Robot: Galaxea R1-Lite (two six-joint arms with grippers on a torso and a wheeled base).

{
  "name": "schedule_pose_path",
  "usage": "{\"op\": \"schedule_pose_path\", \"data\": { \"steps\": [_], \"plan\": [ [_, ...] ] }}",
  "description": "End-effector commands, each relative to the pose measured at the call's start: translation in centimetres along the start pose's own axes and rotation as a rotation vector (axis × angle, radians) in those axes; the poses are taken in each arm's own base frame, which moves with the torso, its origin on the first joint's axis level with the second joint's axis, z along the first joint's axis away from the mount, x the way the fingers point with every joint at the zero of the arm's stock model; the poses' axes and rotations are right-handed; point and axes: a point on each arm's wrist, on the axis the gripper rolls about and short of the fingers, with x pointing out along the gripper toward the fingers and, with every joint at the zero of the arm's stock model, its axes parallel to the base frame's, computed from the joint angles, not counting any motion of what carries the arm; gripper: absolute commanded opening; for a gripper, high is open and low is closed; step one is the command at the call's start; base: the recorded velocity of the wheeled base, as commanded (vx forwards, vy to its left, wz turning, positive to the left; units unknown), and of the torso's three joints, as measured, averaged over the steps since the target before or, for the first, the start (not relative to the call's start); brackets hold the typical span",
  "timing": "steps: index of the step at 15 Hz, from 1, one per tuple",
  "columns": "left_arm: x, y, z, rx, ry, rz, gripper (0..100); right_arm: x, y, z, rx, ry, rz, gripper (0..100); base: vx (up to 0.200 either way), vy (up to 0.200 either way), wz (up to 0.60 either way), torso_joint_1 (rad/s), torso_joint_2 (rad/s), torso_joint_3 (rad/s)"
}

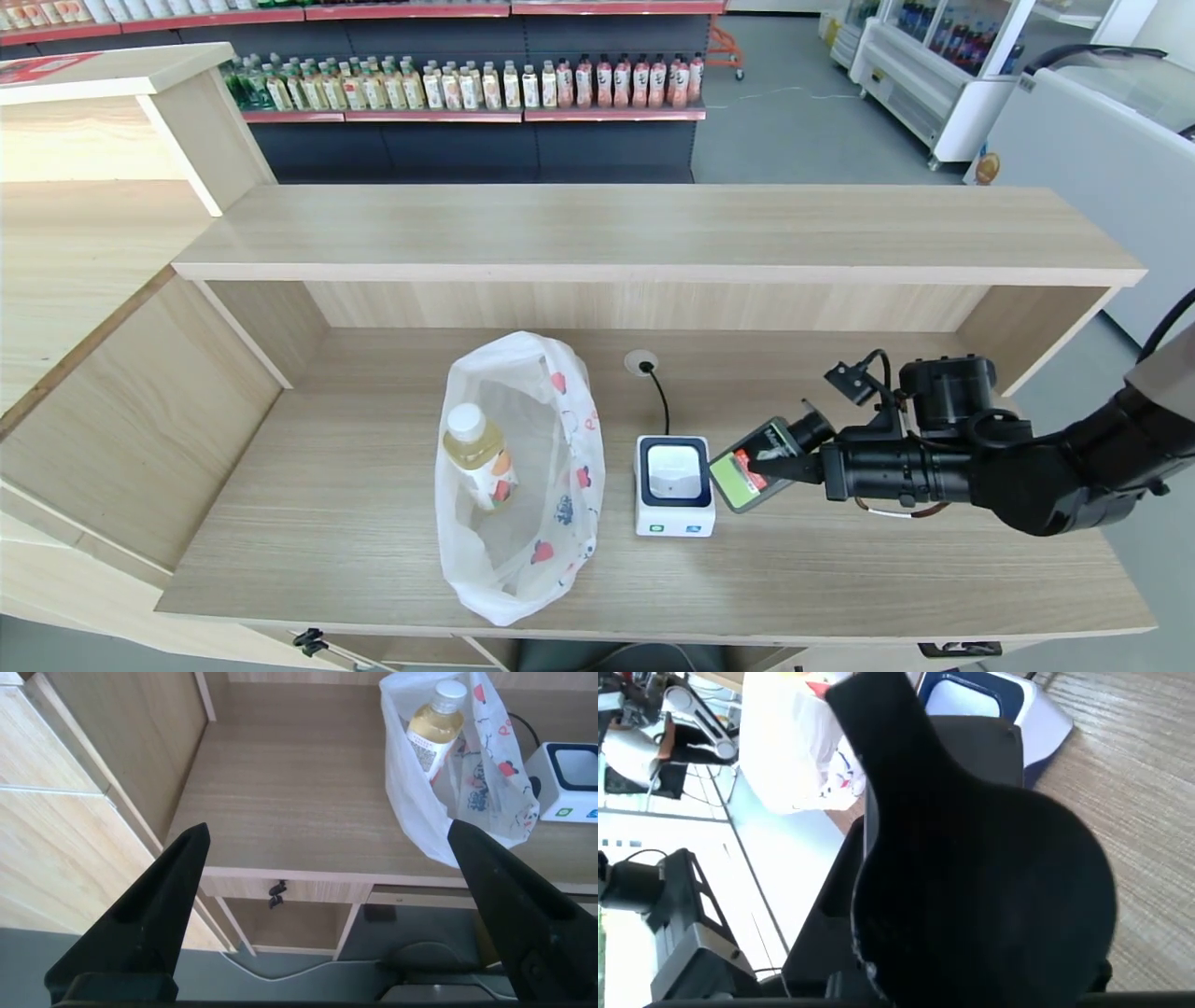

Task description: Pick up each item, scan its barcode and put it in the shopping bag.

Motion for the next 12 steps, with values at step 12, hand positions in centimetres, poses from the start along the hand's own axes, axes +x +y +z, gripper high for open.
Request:
{"op": "schedule_pose_path", "data": {
  "steps": [12],
  "plan": [
    [0.0,0.0,0.0,0.000,0.000,0.002,100,9.5,-1.7,1.1,-0.087,0.018,0.100,0,0.000,0.000,0.00,0.000,0.00,0.000]
  ]
}}
